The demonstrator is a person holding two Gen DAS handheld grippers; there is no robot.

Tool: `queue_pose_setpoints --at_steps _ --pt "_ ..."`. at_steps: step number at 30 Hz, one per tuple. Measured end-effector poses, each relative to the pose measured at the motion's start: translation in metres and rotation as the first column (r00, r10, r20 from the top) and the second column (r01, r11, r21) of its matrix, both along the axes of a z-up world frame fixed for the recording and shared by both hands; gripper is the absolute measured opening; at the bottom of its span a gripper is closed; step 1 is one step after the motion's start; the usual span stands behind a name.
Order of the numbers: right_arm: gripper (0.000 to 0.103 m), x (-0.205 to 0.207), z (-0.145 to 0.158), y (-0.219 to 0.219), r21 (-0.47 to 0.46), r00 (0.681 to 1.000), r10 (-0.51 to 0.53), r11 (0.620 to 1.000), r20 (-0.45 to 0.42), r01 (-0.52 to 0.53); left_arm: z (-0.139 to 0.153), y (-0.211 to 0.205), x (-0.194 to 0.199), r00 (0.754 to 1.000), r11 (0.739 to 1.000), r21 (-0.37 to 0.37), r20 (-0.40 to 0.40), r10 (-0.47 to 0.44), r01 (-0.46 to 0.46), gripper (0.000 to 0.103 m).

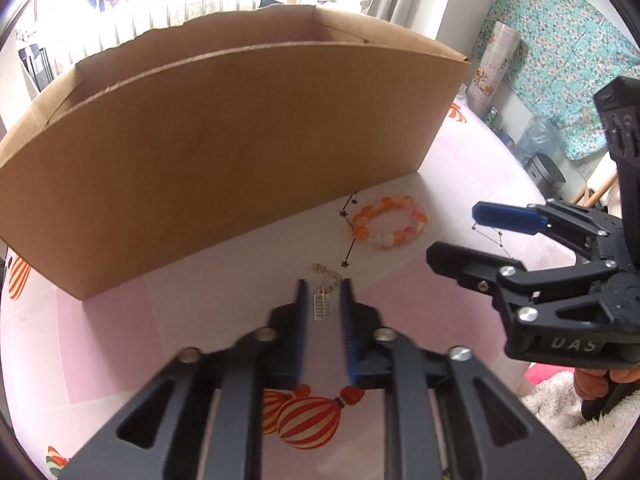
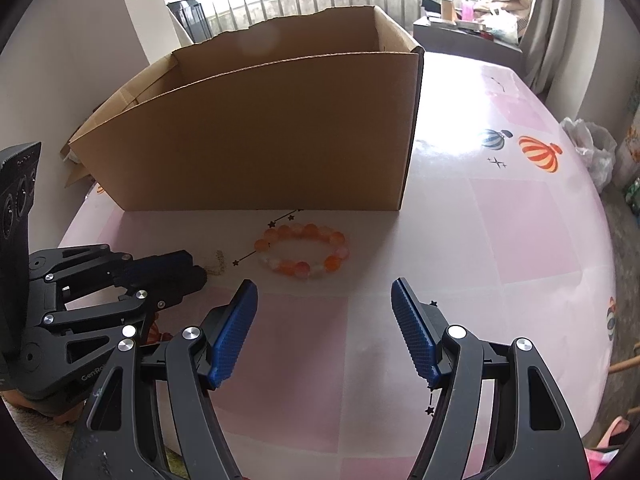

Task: Organize jewelry
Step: 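Close the right gripper on the orange bead bracelet while the left gripper holds the chain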

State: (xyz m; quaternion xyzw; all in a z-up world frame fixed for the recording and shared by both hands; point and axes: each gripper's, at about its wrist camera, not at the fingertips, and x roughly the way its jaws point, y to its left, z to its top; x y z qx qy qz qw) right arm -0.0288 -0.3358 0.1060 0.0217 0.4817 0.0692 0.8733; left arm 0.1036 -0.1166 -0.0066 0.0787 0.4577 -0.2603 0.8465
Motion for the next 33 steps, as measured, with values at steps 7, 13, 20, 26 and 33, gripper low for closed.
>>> queue_pose_setpoints --at_steps 7,13,20,26,33 --pt "0.066 0.004 -0.004 -0.003 0.008 1.0 -0.006 1.0 -0.002 0.006 -0.004 -0.009 0.0 1.0 0.998 0.061 0.008 -0.021 0.02 0.02" --pt "0.066 0.004 -0.004 -0.008 0.013 1.0 -0.021 1.0 -0.006 0.021 -0.005 -0.016 0.0 0.998 0.992 0.122 0.05 -0.045 0.039 0.007" --pt "0.065 0.003 -0.002 -0.016 0.017 0.999 -0.04 0.999 0.003 0.04 -0.003 -0.01 -0.003 0.997 0.995 0.102 0.075 -0.029 0.021 0.006" --pt "0.065 0.001 0.002 -0.011 0.016 0.999 -0.012 1.0 0.031 0.011 0.007 0.007 -0.007 0.994 0.998 0.06 0.108 0.017 -0.024 0.006" --pt "0.049 0.005 0.008 0.013 0.011 0.991 0.12 0.993 0.065 -0.12 0.01 0.016 -0.008 0.992 0.996 0.065 0.115 0.061 -0.068 0.006"
